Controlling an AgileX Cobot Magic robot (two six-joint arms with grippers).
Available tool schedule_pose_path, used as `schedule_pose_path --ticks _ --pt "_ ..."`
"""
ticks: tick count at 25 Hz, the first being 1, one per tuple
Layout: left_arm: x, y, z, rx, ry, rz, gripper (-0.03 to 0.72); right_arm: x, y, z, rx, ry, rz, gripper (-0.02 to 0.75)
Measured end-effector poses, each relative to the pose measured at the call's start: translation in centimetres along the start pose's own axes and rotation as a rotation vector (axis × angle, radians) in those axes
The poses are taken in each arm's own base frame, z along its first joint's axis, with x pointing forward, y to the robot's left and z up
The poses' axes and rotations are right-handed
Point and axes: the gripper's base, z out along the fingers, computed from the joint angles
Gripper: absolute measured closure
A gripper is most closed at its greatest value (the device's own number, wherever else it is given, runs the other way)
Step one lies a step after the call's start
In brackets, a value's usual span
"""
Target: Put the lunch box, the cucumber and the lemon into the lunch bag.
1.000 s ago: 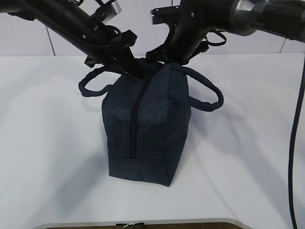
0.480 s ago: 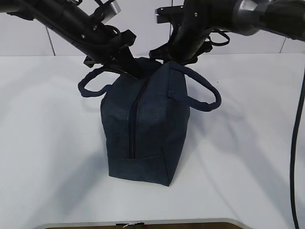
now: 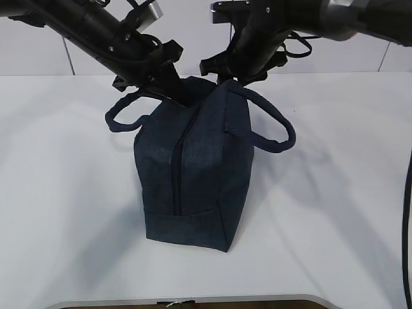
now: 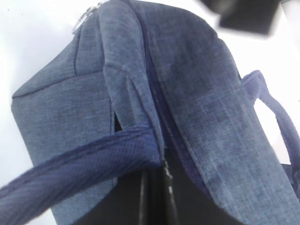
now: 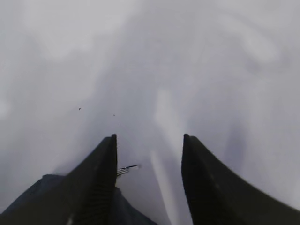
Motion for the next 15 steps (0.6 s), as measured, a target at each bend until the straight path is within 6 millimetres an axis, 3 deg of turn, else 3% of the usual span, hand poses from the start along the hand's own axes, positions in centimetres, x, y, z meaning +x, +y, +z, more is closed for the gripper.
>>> schedule_pose_path --ticks 8,15 --pt "0.0 0.0 0.0 0.000 0.000 0.000 0.701 -2.4 0.0 -3.2 -0.011 -0.066 0.017 0.362" --pt "0.1 0.0 0.0 0.003 0.008 -0.004 0.700 -3.1 -0.2 -5.6 0.013 0.015 -0.036 0.363"
